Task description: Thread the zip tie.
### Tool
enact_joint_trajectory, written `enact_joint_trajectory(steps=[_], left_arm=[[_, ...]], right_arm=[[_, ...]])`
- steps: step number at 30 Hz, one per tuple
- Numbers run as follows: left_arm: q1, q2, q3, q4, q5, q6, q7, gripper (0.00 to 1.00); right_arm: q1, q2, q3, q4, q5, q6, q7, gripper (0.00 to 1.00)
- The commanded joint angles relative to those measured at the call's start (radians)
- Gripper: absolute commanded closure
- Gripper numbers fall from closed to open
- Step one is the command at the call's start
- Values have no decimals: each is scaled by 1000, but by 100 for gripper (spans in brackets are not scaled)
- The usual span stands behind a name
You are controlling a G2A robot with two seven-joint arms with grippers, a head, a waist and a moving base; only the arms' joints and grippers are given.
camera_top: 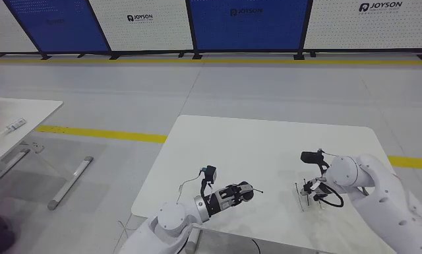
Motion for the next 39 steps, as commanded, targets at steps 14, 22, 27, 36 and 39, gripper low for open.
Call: enact_joint_trajectory(steps=[14,22,27,36,39], left_arm=[[0,0,0,0,0,0,0,100],[0,0,0,0,0,0,0,100],[0,0,0,0,0,0,0,100],[0,0,0,0,0,0,0,100],[0,0,0,0,0,0,0,100]], right_arm=[[36,-5,-44,34,20,12,0,100],[-11,28,17,-69,11,26,0,100],[-104,68,141,-202,-22,26,-30,100],[-389,124,442,-512,49,-27,-283,100],[-415,127,461,-527,75,-67,-283,100]])
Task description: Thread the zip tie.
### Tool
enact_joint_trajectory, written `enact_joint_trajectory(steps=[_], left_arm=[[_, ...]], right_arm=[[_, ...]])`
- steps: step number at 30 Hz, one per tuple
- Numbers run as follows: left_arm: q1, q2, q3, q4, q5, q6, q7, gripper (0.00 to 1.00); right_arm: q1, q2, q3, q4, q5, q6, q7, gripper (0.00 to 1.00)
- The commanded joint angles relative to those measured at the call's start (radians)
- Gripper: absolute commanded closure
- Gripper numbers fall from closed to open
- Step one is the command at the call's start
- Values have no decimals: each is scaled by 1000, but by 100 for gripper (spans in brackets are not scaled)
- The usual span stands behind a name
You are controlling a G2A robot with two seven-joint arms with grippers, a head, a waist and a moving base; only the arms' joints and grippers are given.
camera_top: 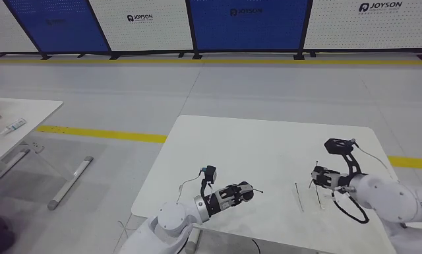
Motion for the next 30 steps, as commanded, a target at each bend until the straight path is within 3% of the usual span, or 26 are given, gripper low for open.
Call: enact_joint_trajectory(steps=[1,9,11,15,19,22,30], left_arm=[[0,0,0,0,0,0,0,100],[0,0,0,0,0,0,0,100],[-5,-4,13,-4,29,-18,58,100],[-18,-16,76,-2,96,-59,167,100],[-36,-28,130,20,143,-106,248,100],[-43,-35,155,39,149,-126,285,100],[-43,-35,155,39,149,-126,285,100]], right_arm=[[1,0,0,2,1,1,6,100],[1,0,0,2,1,1,6,100],[-22,-7,-3,-14,48,-13,-88,100],[-68,-22,-20,-72,54,25,-300,100],[-106,-36,-65,-109,48,31,-423,100],[-111,-41,-95,-109,29,35,-438,100],[-111,-41,-95,-109,29,35,-438,100]])
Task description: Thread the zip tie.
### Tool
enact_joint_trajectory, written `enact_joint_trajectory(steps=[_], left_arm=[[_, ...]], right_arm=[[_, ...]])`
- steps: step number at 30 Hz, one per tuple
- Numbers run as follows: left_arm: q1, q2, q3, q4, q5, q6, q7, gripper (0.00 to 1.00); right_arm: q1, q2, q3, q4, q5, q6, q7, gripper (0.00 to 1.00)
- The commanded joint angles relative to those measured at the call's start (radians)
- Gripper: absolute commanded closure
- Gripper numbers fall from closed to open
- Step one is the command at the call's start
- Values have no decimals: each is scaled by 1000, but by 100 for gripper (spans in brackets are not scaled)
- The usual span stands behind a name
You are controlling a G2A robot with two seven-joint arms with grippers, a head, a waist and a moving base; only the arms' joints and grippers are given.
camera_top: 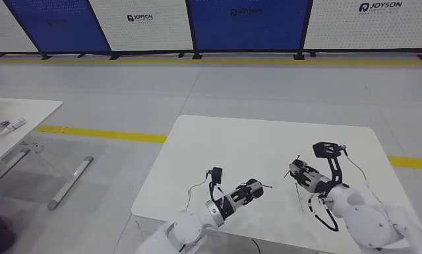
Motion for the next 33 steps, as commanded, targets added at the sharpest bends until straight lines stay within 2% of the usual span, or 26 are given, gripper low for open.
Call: enact_joint_trajectory(steps=[1,3,8,11,26,29,33], left_arm=[[0,0,0,0,0,0,0,100],[-1,0,-1,1,2,0,7,100],[-10,-9,18,9,34,19,100,100],[-14,-13,30,16,39,26,131,100],[-15,-14,33,16,36,26,131,100],[-20,-16,36,23,36,34,141,100],[-21,-18,36,27,37,45,161,100]], right_arm=[[0,0,0,0,0,0,0,100],[-1,0,0,1,0,-1,-6,100],[-44,-10,-9,-9,-9,-37,-126,100],[-61,-13,-19,-7,-22,-55,-155,100],[-62,-14,-19,-7,-22,-56,-159,100],[-80,-18,-28,-7,-35,-88,-200,100],[-89,-22,-36,-1,-47,-120,-204,100]])
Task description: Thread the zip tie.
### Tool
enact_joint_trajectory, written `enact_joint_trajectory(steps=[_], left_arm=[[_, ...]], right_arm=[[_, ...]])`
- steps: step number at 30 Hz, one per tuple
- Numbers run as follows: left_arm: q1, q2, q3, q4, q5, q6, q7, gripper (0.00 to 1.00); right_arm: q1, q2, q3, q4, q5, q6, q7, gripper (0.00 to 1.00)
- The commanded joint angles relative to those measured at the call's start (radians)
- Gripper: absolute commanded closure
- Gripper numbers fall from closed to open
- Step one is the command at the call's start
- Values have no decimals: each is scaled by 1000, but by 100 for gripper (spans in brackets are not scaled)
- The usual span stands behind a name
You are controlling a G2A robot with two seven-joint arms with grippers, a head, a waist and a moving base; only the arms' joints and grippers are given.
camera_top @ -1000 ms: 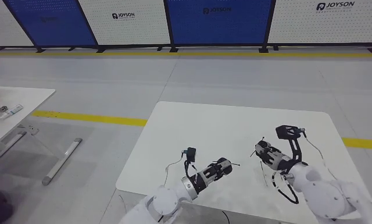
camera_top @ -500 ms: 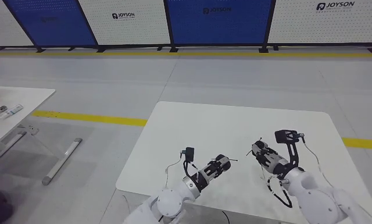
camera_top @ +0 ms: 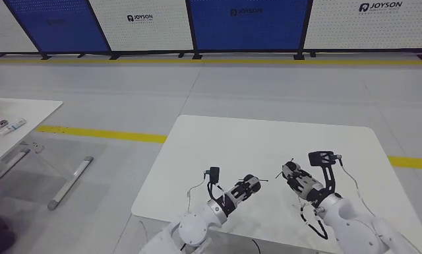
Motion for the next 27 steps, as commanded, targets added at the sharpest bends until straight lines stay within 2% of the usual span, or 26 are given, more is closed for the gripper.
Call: enact_joint_trajectory(steps=[1,13,23,27], left_arm=[[0,0,0,0,0,0,1,100],[0,0,0,0,0,0,1,100],[0,0,0,0,0,0,1,100],[0,0,0,0,0,0,1,100]], right_arm=[[0,-1,0,1,0,-4,0,100],[-1,-1,0,2,0,-5,-3,100],[22,-21,-44,44,-1,-36,8,100],[30,-26,-49,56,1,-30,5,100]])
